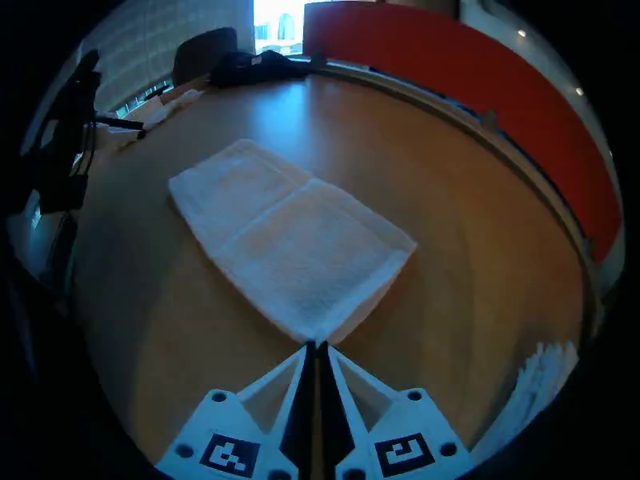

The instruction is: Fold towel

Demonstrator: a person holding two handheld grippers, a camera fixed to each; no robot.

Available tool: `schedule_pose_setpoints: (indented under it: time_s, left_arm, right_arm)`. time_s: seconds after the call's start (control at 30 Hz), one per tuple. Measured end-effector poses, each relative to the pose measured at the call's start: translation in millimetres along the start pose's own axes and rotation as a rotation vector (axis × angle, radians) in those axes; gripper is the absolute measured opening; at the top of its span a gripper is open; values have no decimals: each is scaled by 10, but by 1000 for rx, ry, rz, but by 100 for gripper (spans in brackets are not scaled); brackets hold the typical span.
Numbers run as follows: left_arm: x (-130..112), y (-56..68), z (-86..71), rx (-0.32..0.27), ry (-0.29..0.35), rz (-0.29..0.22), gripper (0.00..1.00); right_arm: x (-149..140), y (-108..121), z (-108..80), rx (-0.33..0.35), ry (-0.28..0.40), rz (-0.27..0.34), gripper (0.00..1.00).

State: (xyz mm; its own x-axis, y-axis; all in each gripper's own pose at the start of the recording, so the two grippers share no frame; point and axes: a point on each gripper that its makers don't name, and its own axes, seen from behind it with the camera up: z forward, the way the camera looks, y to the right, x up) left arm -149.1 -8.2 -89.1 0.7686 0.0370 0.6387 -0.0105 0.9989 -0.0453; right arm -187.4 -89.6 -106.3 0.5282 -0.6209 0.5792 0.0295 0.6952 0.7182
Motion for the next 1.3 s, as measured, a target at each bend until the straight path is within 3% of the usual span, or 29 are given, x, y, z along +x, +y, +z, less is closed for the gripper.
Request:
schedule_pose_setpoints:
  time_s: [0.5,1.07,1.3]
  left_arm:
    - [14,1,4,-4,2,1,93]
    - [23,9,7,-9,3,4,93]
    - [35,19,8,-12,7,1,93]
  right_arm:
    - [276,-1,-119,-23,49,-11,9]
    - [1263,-66,-367,-25,171,-130,9]
    - [1469,-123,-381,-16,193,-165,9]
